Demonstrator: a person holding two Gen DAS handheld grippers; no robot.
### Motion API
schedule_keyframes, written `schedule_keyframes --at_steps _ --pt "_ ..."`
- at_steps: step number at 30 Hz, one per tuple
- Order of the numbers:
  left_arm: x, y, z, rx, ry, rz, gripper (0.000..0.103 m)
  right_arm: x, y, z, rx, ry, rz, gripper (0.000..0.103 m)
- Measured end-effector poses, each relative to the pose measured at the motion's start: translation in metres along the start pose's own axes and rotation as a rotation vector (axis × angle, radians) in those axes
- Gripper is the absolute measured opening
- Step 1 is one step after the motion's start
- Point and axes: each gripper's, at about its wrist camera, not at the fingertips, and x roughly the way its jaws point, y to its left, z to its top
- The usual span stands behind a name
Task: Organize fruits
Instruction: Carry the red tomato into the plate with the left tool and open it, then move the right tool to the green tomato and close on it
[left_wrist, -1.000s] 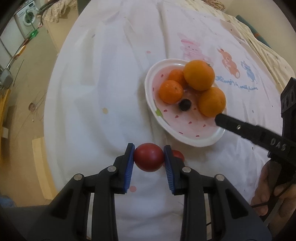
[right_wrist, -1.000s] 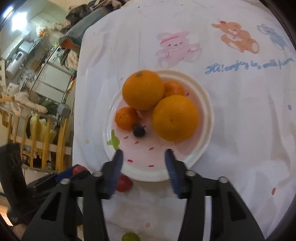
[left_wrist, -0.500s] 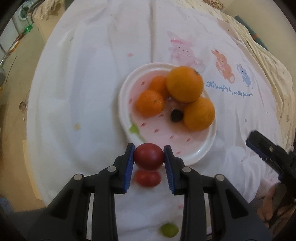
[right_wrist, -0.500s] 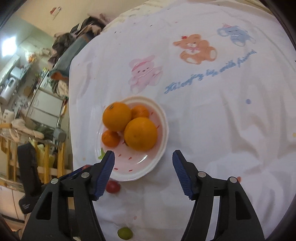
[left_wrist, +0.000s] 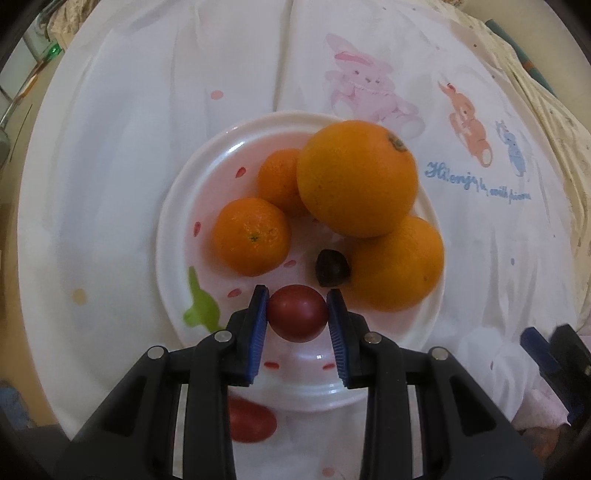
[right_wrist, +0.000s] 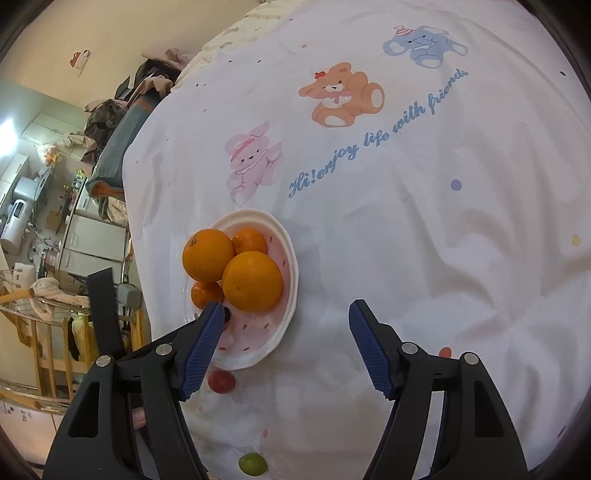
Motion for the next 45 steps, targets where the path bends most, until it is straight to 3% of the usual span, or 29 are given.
schedule_keyframes --at_steps 9,10,12,15,30,35,45 --pt "0.008 0.003 0.000 0.005 0.029 0.011 0.031 -0.001 0.006 0.005 -0.026 0.002 0.000 0.073" --pt "0.007 0.002 0.000 0.014 0.026 0.012 0.037 -0.001 0.006 0.005 -0.027 0.003 -0.003 0.073" --pt "0.003 0.000 0.000 0.038 0.007 0.011 0.074 -0.001 0.006 0.004 -0.026 0.006 -0.003 0.073" --pt "-0.005 -0.006 -0.001 0.075 -0.012 0.023 0.085 0.000 0.010 0.004 -0.040 0.008 -0.002 0.073" --pt "-0.073 0.005 -0.021 0.099 -0.143 0.089 0.085 -0.005 0.022 -0.006 -0.098 0.003 -0.010 0.073" --pt "-0.090 0.020 -0.031 0.066 -0.166 0.053 0.085 -0.003 0.029 -0.021 -0.136 0.014 -0.025 0.073" --pt "-0.111 0.047 -0.069 0.079 -0.186 0.083 0.085 -0.002 0.048 -0.059 -0.249 0.051 -0.040 0.073"
